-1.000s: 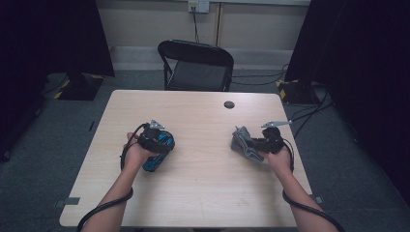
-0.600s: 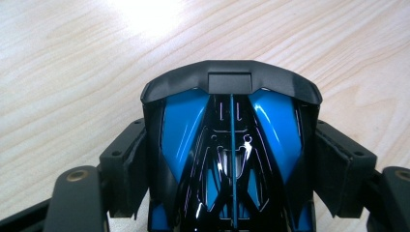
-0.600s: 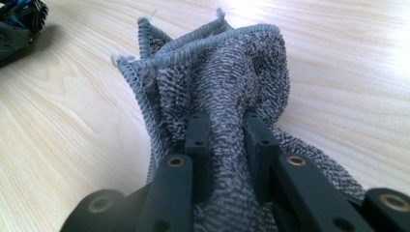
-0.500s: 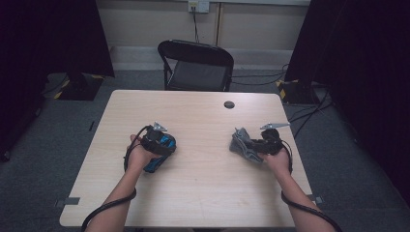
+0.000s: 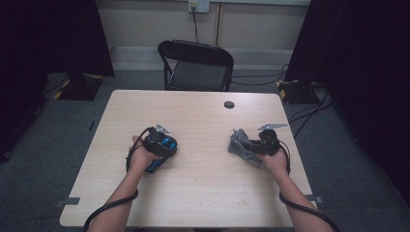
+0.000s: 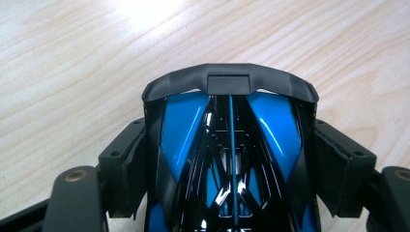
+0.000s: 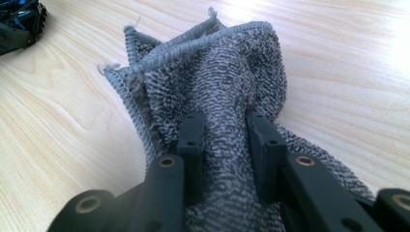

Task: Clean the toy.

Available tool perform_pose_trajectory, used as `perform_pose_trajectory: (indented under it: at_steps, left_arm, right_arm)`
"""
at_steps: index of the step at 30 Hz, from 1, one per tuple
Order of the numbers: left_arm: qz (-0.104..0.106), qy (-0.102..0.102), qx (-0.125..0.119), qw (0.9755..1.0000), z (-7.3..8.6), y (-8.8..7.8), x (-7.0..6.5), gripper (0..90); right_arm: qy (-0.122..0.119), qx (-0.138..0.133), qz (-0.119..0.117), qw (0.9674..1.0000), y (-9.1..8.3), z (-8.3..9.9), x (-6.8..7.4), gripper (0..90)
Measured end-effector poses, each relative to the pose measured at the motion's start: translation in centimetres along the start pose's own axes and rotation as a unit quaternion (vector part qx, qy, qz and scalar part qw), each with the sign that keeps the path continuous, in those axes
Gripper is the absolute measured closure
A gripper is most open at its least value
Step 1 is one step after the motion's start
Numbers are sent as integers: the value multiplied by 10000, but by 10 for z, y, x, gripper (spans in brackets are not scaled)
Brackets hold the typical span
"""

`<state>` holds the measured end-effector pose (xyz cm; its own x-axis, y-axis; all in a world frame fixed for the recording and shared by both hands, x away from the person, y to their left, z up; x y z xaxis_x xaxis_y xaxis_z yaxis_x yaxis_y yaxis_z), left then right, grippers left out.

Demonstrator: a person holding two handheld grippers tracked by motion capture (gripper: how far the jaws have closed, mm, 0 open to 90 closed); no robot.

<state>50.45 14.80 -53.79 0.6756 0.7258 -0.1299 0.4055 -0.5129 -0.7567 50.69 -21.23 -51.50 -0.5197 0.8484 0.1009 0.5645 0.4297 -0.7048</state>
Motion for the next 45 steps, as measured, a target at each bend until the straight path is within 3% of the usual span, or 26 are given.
perform_pose_trajectory:
  at_steps: [13,20,27,36,45]
  left_arm:
    - [61,-32,-37,10000,0,1,0,247]
    - [73,-38,-27,10000,0,0,0,245]
    - [162,-84,-50,9998,0,-1,0,228]
    - [220,-40,-91,9997,-4,-3,-2,151]
    - [184,-50,-142,9997,-9,-17,0,143]
  right_arm:
    - [14,2,43,10000,-1,2,0,631]
    - [45,-68,86,9999,-4,0,-2,536]
    - [-66,-49,162,9998,-7,0,-3,437]
    - [-81,-89,137,9998,-9,-4,0,411]
    - [-277,-125,235,9993,-12,-8,4,314]
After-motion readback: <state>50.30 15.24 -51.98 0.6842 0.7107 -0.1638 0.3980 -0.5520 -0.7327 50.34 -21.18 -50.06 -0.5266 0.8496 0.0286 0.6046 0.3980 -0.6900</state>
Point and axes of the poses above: each handheld gripper's, and its own axes: y roughly forward along the jaws, z roughly out of its underside, x roughly to its left, the point moved 6 cm from there along y, roughly forward along the jaws, and after that the axes turned 8 degrees about z, right-handed, at the moved point
